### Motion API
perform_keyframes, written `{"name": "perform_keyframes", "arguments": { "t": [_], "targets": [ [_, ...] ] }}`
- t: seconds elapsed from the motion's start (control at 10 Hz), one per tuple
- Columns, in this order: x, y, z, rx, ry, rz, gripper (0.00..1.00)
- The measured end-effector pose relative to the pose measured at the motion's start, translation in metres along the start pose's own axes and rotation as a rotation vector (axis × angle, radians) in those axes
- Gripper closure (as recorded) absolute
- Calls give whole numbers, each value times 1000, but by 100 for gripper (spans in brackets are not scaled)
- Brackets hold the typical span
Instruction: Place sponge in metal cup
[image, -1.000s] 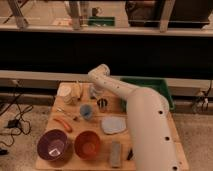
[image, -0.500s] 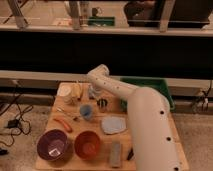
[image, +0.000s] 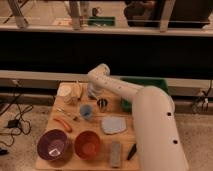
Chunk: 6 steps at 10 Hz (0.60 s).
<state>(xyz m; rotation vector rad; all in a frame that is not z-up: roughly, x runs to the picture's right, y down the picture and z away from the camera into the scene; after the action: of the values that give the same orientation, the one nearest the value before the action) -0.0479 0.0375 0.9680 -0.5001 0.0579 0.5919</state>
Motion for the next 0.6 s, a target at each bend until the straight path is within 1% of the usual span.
{"name": "perform_keyframes", "arguments": {
  "t": [0.2, 0.3, 0.4, 0.6],
  "targets": [
    [-5, -4, -12, 17, -21, -4, 99],
    [-6, -9, -23, 31, -33, -3, 99],
    [-6, -12, -29, 41, -39, -2, 99],
    [-6, -18, -49, 69, -51, -8, 99]
  ]
}}
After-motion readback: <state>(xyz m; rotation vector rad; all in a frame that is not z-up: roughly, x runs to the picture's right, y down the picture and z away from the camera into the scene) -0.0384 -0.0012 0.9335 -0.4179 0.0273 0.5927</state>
